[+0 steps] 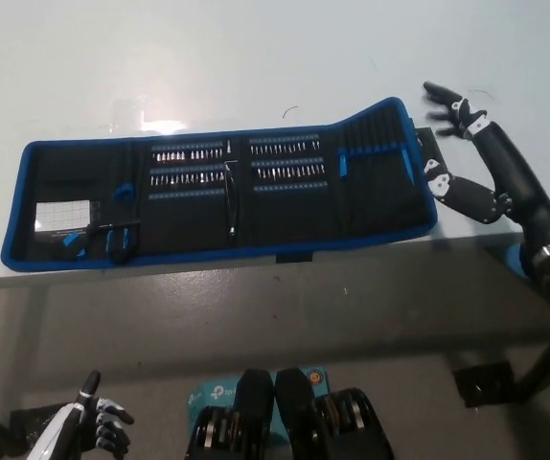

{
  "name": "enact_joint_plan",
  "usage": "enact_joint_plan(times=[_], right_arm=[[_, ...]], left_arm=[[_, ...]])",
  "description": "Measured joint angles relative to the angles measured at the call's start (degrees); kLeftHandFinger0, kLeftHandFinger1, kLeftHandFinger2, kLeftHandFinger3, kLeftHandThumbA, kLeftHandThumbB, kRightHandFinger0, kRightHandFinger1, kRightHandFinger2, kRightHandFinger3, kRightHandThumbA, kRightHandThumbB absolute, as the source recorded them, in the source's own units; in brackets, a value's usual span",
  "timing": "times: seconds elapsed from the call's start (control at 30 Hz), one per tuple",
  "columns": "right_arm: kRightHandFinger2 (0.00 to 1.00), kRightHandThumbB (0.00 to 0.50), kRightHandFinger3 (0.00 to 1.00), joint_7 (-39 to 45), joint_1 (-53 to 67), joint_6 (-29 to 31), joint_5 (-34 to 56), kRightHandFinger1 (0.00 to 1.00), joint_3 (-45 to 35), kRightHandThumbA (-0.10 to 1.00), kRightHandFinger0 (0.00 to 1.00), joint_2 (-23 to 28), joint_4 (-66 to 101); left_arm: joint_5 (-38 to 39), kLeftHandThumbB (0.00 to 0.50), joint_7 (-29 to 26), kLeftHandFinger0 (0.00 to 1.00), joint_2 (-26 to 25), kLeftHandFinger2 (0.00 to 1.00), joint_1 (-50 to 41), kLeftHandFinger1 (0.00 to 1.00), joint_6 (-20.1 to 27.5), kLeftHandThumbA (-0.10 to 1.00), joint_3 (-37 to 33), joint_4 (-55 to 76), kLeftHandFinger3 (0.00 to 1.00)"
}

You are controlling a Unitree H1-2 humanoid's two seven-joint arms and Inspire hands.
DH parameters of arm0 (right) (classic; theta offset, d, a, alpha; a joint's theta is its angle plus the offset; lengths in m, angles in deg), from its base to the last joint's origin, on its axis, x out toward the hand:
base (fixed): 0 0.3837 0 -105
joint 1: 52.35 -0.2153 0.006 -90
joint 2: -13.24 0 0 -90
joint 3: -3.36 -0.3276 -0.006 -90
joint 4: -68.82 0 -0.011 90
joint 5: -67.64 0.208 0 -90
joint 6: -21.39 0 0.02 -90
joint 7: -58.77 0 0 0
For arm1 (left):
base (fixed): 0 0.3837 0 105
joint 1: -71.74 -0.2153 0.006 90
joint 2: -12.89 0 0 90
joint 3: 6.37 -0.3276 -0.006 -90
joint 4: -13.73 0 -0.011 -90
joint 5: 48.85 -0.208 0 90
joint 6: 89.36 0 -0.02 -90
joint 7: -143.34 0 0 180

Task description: The robot uses its right hand to lift an edge of the toolkit kept in middle of the desk and make one fold in it

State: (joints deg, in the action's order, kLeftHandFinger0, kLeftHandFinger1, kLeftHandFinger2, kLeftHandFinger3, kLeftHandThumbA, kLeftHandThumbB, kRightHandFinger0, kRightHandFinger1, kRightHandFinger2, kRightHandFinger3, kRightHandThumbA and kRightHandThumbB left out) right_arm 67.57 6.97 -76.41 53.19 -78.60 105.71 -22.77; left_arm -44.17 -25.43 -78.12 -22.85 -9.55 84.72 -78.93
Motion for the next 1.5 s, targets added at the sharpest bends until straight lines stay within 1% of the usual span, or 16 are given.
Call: enact_joint_plan(times=[0.1, 0.37, 0.47, 0.73, 0.87, 1.07, 1.13, 1.17, 1.2, 1.23, 1.3, 1.33, 1.37, 1.4, 1.47, 1.5], right_arm=[[1.0, 0.381, 1.0, -0.4, -1.0, -1.5, -1.6, 1.0, 0.1, 0.48, 1.0, -0.1, -2.6], [1.0, 0.38, 1.0, -2.9, -1.7, -4.4, -5.0, 1.0, 0.1, 0.46, 1.0, -2.3, -8.6], [1.0, 0.384, 1.0, -4.5, -1.6, -4.9, -5.7, 1.0, -0.5, 0.53, 1.0, -4.1, -11.6], [1.0, 0.347, 1.0, -8.0, 0.6, -5.6, -5.7, 1.0, -1.5, 0.43, 1.0, -9.8, -16.7], [1.0, 0.347, 1.0, -10.1, 1.7, -5.0, -5.9, 1.0, -1.4, 0.47, 1.0, -11.9, -18.0], [1.0, 0.325, 1.0, -13.6, 1.7, -4.1, -6.3, 1.0, -1.7, 0.35, 1.0, -13.7, -19.3], [1.0, 0.31, 1.0, -14.6, 1.7, -3.6, -6.3, 1.0, -2.1, 0.29, 1.0, -14.3, -19.7], [1.0, 0.318, 1.0, -15.0, 1.7, -3.3, -6.1, 1.0, -2.4, 0.2, 1.0, -14.7, -20.0], [0.99, 0.271, 1.0, -15.6, 1.8, -2.6, -5.9, 0.76, -2.8, 0.07, 0.66, -15.3, -20.4], [0.66, 0.228, 1.0, -16.1, 1.8, -1.5, -5.3, 0.42, -3.8, 0.04, 0.38, -16.1, -20.9], [0.31, 0.227, 1.0, -16.2, 1.8, 0.4, -3.2, 0.08, -6.0, 0.04, 0.07, -17.4, -21.4], [0.12, 0.227, 1.0, -16.2, 1.8, 1.1, -2.1, 0.0, -6.9, 0.01, 0.0, -17.8, -21.5], [0.01, 0.229, 1.0, -16.2, 1.9, 1.6, -1.6, 0.0, -7.2, -0.01, 0.0, -18.0, -21.5], [0.0, 0.228, 1.0, -16.0, 1.9, 2.6, -0.3, 0.0, -7.9, -0.05, 0.0, -18.3, -21.7], [0.0, 0.151, 1.0, -16.0, 1.9, 3.8, 1.3, 0.0, -8.7, -0.1, 0.0, -19.0, -21.9], [0.0, 0.151, 1.0, -15.9, 1.8, 4.5, 2.2, 0.0, -9.1, -0.1, 0.0, -19.6, -22.1]], left_arm=[[0.0, 0.5, 0.0, 0.4, 0.2, 0.33, 0.0, 0.34, -0.1, 1.0, 0.0, 0.1, 0.39], [0.0, 0.5, 0.0, 0.38, 0.7, 0.31, 0.0, 0.34, -0.1, 1.0, 0.0, 0.1, 0.36], [0.0, 0.5, 0.0, 0.39, 0.9, 0.3, 0.0, 0.34, -0.1, 1.0, 0.2, 0.0, 0.35], [0.0, 0.5, 0.0, 0.36, 1.4, 0.3, 0.0, 0.32, -0.1, 1.0, 0.4, 0.0, 0.36], [0.0, 0.5, 0.0, 0.35, 1.7, 0.29, -0.1, 0.32, -0.1, 1.0, 0.4, 0.0, 0.36], [0.0, 0.5, 0.0, 0.39, 1.7, 0.29, -0.3, 0.32, -0.1, 1.0, 0.4, 0.1, 0.34], [0.0, 0.5, 0.0, 0.38, 1.8, 0.28, -0.3, 0.31, 0.0, 1.0, 0.5, 0.1, 0.35], [0.0, 0.5, 0.0, 0.38, 1.8, 0.28, -0.3, 0.32, 0.0, 1.0, 0.5, 0.0, 0.35], [0.0, 0.5, 0.0, 0.38, 1.9, 0.28, -0.3, 0.32, 0.0, 1.0, 0.5, 0.0, 0.34], [0.0, 0.5, 0.0, 0.38, 1.9, 0.27, -0.3, 0.32, 0.0, 1.0, 0.5, 0.1, 0.34], [0.0, 0.5, 0.0, 0.36, 1.9, 0.26, -0.4, 0.31, 0.0, 1.0, 0.6, 0.1, 0.33], [0.0, 0.5, 0.0, 0.35, 1.9, 0.26, -0.5, 0.31, 0.0, 1.0, 0.6, 0.1, 0.34], [0.0, 0.5, 0.0, 0.35, 1.9, 0.27, -0.5, 0.31, 0.0, 1.0, 0.6, 0.1, 0.34], [0.0, 0.5, 0.0, 0.34, 1.9, 0.27, -0.5, 0.31, 0.1, 1.0, 0.6, 0.1, 0.35], [0.0, 0.5, 0.0, 0.36, 1.9, 0.28, -0.5, 0.32, 0.2, 1.0, 0.6, 0.0, 0.35], [0.0, 0.5, 0.0, 0.37, 1.9, 0.28, -0.5, 0.32, 0.3, 1.0, 0.6, 0.0, 0.35]])
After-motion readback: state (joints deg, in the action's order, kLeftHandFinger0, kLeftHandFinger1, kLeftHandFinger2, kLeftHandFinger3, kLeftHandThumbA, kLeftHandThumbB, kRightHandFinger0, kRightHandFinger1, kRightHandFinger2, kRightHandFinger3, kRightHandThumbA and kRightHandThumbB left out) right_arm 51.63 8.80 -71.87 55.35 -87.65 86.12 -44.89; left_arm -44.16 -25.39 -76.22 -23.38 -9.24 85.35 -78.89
